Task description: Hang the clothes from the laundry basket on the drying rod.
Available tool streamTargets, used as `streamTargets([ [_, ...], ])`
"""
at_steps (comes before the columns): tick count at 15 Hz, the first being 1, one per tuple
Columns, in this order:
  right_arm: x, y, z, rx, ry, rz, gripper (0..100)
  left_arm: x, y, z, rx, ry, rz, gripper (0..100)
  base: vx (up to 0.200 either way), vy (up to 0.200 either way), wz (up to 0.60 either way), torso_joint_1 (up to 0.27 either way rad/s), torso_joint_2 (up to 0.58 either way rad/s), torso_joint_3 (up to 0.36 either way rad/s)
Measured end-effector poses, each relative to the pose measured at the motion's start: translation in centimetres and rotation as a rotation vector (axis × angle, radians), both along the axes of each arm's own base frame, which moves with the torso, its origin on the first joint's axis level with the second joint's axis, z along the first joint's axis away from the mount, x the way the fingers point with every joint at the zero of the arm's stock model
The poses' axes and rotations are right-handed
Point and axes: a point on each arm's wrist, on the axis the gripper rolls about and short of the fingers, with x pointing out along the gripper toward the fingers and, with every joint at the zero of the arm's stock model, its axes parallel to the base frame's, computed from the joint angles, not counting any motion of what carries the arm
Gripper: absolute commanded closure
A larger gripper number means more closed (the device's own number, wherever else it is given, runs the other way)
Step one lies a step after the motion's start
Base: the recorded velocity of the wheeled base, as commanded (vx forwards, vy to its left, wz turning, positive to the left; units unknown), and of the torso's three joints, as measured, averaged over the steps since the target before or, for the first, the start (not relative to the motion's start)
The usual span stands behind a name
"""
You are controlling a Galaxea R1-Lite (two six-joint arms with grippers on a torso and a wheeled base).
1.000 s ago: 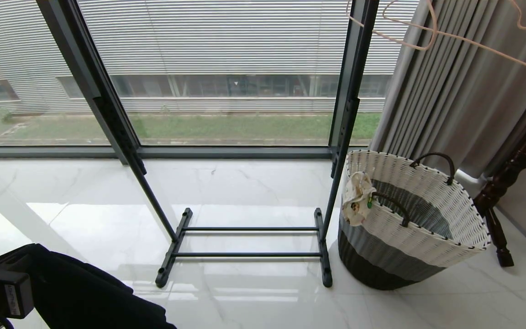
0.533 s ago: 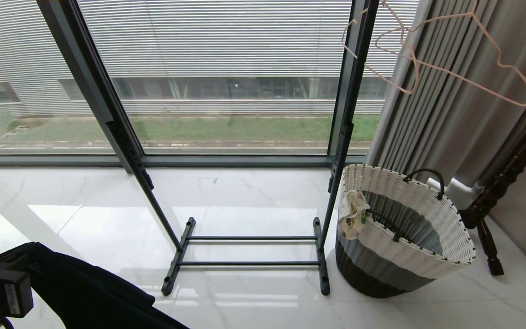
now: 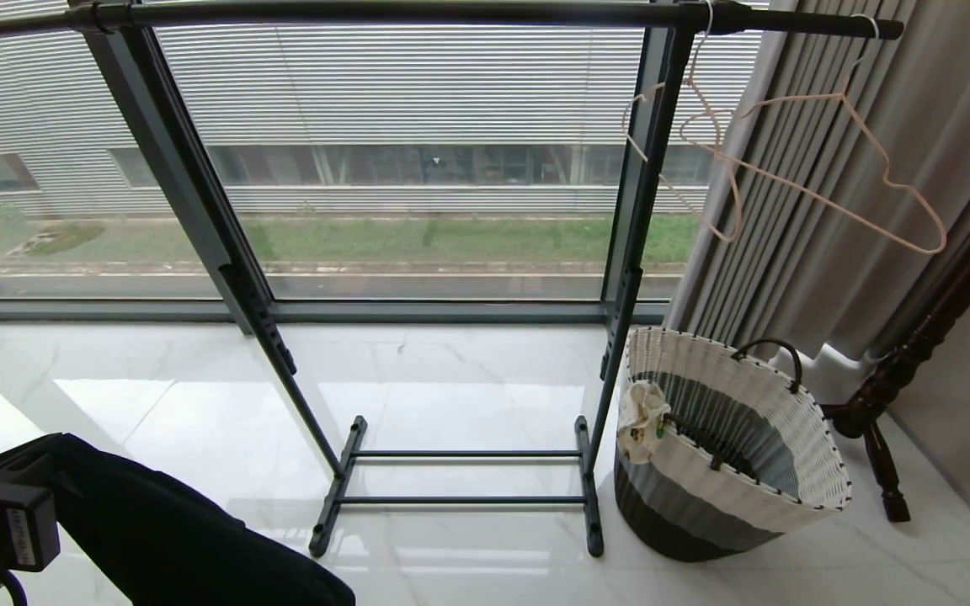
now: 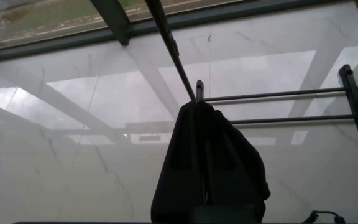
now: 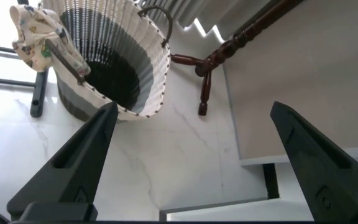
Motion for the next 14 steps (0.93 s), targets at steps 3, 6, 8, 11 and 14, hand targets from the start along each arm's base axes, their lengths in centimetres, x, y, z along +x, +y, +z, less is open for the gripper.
streamTargets([
  [3,0.0,0.0,0.1,0.001,-0.003,0.004,0,0.0,0.0,0.0,0.000,0.000,0.000,100,0.000,0.000,0.00,0.227,-0.51,-0.284],
  [6,0.0,0.0,0.2,0.006,-0.005,0.017,0,0.0,0.0,0.1,0.021,-0.001,-0.004,100,0.000,0.000,0.00,0.170,-0.38,-0.211],
  [8,-0.1,0.1,0.1,0.016,-0.005,0.041,0,0.0,0.0,0.0,0.060,0.005,-0.015,100,0.000,0.000,0.00,0.044,-0.10,-0.058],
  [11,-0.4,0.3,0.2,0.050,-0.007,0.148,0,-0.1,0.0,0.0,0.061,0.006,-0.019,100,0.200,-0.200,0.00,0.014,-0.03,-0.012],
  [14,-1.0,0.3,-0.2,0.018,0.001,0.215,0,-0.1,0.0,0.0,0.061,0.004,-0.018,100,0.200,-0.200,0.00,0.010,0.00,-0.006],
])
